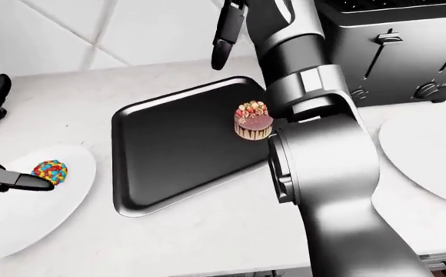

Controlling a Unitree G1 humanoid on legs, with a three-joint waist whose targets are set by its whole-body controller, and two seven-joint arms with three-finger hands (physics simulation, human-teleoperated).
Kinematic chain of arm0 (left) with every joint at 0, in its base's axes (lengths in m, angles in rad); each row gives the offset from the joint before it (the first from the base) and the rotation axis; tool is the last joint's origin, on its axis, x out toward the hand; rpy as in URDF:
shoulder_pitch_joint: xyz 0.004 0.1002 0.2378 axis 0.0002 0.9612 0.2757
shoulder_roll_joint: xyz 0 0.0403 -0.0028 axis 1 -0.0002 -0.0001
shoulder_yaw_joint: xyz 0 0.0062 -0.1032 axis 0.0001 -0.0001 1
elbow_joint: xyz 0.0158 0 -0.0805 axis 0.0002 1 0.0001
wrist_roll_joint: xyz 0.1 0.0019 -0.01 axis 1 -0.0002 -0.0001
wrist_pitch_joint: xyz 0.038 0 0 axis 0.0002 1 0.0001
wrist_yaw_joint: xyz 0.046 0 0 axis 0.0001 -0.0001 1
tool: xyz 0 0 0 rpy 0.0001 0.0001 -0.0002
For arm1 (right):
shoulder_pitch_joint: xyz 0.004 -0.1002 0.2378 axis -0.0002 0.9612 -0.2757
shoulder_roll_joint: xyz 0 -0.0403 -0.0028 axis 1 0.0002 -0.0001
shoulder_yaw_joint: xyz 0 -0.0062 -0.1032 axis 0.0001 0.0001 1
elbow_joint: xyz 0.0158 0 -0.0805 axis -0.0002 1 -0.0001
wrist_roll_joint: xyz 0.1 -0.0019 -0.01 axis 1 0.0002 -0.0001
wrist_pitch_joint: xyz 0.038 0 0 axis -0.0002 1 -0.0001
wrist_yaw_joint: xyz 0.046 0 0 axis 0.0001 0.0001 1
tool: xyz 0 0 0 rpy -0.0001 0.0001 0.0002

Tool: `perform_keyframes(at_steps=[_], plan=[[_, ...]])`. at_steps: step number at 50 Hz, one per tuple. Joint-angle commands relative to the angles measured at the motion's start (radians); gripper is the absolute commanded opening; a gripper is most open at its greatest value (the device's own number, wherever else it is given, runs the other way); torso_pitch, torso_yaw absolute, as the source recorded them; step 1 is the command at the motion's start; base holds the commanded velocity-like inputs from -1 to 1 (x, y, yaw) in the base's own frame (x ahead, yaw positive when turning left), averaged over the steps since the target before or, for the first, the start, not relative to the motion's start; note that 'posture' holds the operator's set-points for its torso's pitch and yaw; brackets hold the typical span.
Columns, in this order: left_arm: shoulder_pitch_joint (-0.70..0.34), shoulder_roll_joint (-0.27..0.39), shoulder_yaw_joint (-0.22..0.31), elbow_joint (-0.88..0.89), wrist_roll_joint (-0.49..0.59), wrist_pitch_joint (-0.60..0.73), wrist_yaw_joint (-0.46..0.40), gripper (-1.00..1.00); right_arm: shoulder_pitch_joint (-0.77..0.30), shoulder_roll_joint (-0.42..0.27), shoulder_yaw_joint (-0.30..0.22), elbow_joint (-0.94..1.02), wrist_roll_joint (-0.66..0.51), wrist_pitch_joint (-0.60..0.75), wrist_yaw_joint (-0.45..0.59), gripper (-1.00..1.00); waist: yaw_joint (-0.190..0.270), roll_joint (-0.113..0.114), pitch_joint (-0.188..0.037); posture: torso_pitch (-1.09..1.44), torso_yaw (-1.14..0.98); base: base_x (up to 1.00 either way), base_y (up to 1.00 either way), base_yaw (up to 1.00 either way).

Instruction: Move the dessert items from the plate to the tray.

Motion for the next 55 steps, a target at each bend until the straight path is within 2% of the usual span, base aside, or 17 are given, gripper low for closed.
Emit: perform_keyframes(at_steps=[1,6,14,20,24,33,47,52,55], plan=[[-0.022,0.017,0.028,-0.006,0.006,-0.028,-0.036,1.0,-0.039,-0.012,-0.009,-0.036,0.004,-0.014,-0.02,1.0,0.005,0.004,-0.027,0.0,0.2,0.0,0.0,0.0],[-0.037,0.039,0.032,0.017,0.02,-0.025,-0.085,1.0,-0.035,-0.009,-0.009,-0.032,0.007,-0.019,-0.026,1.0,0.035,0.005,-0.031,0.0,0.22,0.0,0.0,0.0],[-0.031,0.044,-0.02,0.072,0.083,-0.104,-0.176,1.0,-0.016,-0.004,-0.006,-0.036,0.009,-0.034,-0.026,1.0,0.093,0.008,-0.04,0.0,0.26,0.0,0.0,0.0],[-0.07,0.056,-0.037,0.085,0.119,-0.089,-0.219,1.0,-0.007,-0.005,-0.009,-0.029,0.014,-0.041,-0.037,1.0,0.142,0.011,-0.047,0.0,0.29,0.0,0.0,0.0],[-0.094,0.054,-0.064,0.116,0.148,-0.103,-0.23,1.0,-0.007,-0.005,-0.008,-0.028,0.017,-0.044,-0.038,1.0,0.176,0.014,-0.052,0.0,0.31,0.0,0.0,0.0],[-0.189,0.022,-0.186,0.211,0.229,-0.158,-0.225,1.0,-0.012,-0.007,-0.007,-0.026,0.016,-0.043,-0.037,1.0,0.246,0.016,-0.064,0.0,0.36,0.0,0.0,0.0],[-0.345,0.005,-0.259,0.349,0.276,-0.157,-0.21,1.0,-0.026,-0.009,-0.008,-0.023,0.015,-0.037,-0.035,1.0,0.326,0.014,-0.074,0.0,0.42,0.0,0.0,0.0],[-0.416,-0.007,-0.261,0.42,0.238,-0.075,-0.217,1.0,-0.035,-0.011,-0.008,-0.017,0.013,-0.038,-0.033,1.0,0.343,0.013,-0.077,0.0,0.42,0.0,0.0,0.0],[-0.431,0.009,-0.272,0.449,0.22,-0.045,-0.246,1.0,-0.038,-0.011,-0.005,-0.011,0.009,-0.041,-0.033,1.0,0.35,0.013,-0.078,0.0,0.42,0.0,0.0,0.0]])
